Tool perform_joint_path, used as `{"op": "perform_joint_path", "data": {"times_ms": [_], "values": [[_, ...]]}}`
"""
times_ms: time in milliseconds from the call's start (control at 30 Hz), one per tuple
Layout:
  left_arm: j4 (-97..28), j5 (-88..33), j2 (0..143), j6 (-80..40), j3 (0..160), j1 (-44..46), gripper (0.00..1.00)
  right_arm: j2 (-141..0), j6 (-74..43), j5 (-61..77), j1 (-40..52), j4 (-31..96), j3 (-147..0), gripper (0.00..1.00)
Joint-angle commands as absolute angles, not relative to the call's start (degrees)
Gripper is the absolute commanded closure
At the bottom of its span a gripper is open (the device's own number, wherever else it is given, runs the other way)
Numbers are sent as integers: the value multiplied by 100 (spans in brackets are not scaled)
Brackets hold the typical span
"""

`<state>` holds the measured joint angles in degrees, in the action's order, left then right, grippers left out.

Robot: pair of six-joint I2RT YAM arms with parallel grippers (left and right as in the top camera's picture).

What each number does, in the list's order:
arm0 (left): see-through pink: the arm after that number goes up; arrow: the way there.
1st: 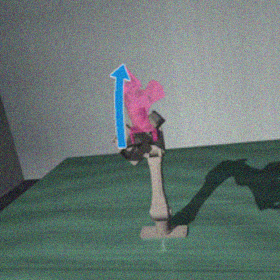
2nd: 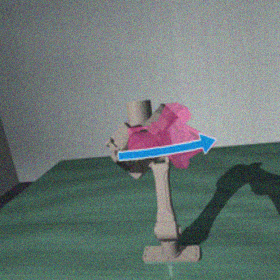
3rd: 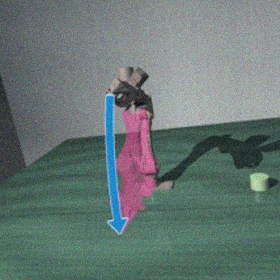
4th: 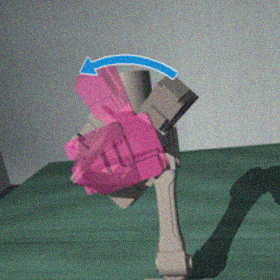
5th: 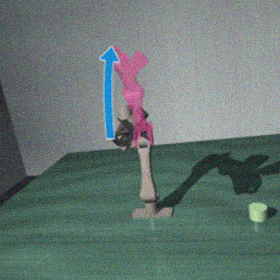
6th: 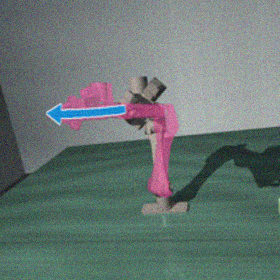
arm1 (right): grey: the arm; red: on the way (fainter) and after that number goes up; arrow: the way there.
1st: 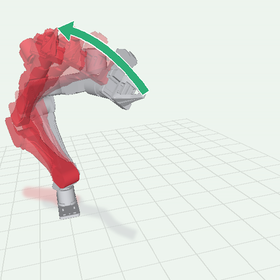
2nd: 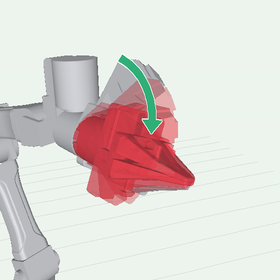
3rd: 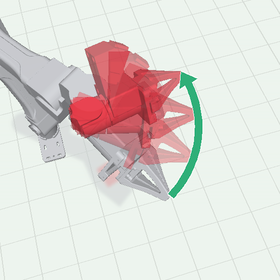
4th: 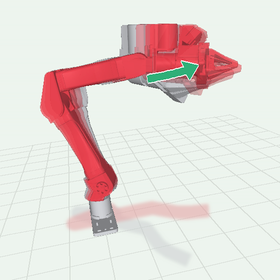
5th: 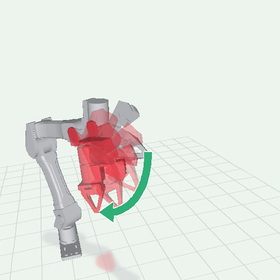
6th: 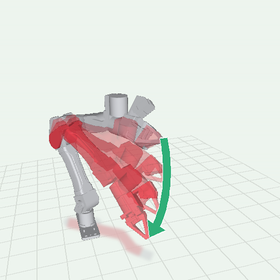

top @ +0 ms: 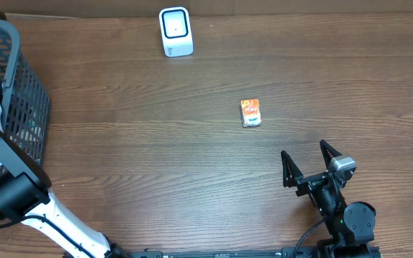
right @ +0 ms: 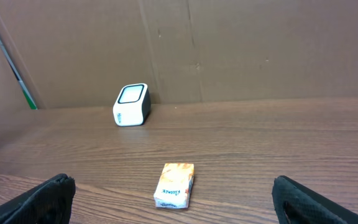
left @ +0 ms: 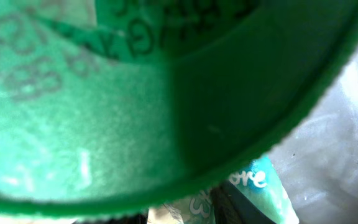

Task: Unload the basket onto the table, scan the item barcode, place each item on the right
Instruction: 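Grasp the blue-white Kleenex tissue pack with the left gripper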

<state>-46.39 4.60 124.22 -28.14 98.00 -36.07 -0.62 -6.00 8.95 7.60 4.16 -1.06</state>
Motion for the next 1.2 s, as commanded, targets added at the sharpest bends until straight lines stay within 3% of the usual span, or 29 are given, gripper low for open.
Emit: {"op": "perform_joint_path", "data": {"times_ms": [0, 233, 300, 333, 367, 767, 1167], "values": [[-4571, 510, 12632, -2788, 9452, -3559, 64, -16, -600, 858, 792, 401, -45, 0], [-4191, 510, 12632, -2786, 8993, -3559, 67, -16, -600, 858, 792, 399, -45, 0], [-4147, 508, 12632, -2786, 8914, -3559, 77, -16, -600, 858, 792, 399, -45, 0], [-4156, 508, 12632, -2773, 8912, -3559, 91, -16, -600, 860, 792, 401, -45, 0], [-4158, 497, 12632, -2735, 8912, -3559, 96, -16, -600, 858, 792, 399, -45, 0], [-5177, 333, 12095, -2700, 9950, -3570, 96, -16, -600, 858, 792, 399, -45, 0], [-5520, 191, 10296, -2705, 10683, -3570, 96, -16, -602, 860, 792, 401, -45, 0]]}}
